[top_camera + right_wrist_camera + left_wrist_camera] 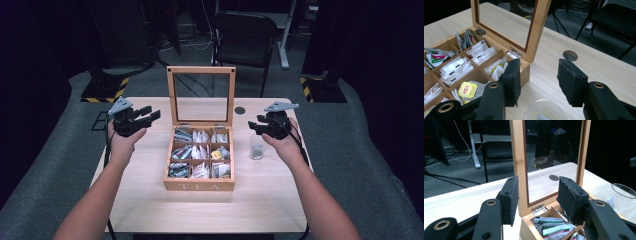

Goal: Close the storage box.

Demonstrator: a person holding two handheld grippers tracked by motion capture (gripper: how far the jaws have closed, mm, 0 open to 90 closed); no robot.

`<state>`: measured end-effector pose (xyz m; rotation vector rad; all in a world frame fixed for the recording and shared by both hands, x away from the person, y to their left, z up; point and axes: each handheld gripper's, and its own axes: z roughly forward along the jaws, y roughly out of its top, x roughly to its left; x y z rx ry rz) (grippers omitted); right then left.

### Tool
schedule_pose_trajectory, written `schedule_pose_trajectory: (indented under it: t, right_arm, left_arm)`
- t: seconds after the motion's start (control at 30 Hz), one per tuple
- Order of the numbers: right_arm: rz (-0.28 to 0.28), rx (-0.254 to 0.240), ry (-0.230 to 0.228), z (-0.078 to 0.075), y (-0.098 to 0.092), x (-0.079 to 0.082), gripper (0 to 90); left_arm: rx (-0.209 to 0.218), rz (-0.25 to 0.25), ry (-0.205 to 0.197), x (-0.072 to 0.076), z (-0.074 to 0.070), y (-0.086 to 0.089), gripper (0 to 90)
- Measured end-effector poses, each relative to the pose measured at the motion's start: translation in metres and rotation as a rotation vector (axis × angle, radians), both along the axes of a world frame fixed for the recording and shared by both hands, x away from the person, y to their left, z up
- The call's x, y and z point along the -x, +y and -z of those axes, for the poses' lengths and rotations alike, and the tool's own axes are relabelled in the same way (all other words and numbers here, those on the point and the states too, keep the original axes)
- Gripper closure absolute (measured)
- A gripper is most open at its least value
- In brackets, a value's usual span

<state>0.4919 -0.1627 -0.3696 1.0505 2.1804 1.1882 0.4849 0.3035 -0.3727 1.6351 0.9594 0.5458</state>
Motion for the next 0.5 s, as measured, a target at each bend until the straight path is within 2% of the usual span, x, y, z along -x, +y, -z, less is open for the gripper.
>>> schedule_pose_trajectory:
  t: [0.33,0.43,0.5]
  right_arm:
    - [-0.012,-0.011,-0.001,-0.005,0.01,-0.011,50.7]
    - [-0.017,-0.018,-0.013,-0.001,0.013,-0.018,50.2]
    - [-0.009,-0.015,-0.001,0.003,0.015,-0.024,50.2]
  left_arm:
    - [-0.005,-0.007,0.018,-0.004,0.003,0.002,51.2]
    - [-0.01,-0.002,0.021,-0.005,0.005,0.0,51.2]
    - [-0.003,-0.002,0.017,-0.006,0.005,-0.001,51.2]
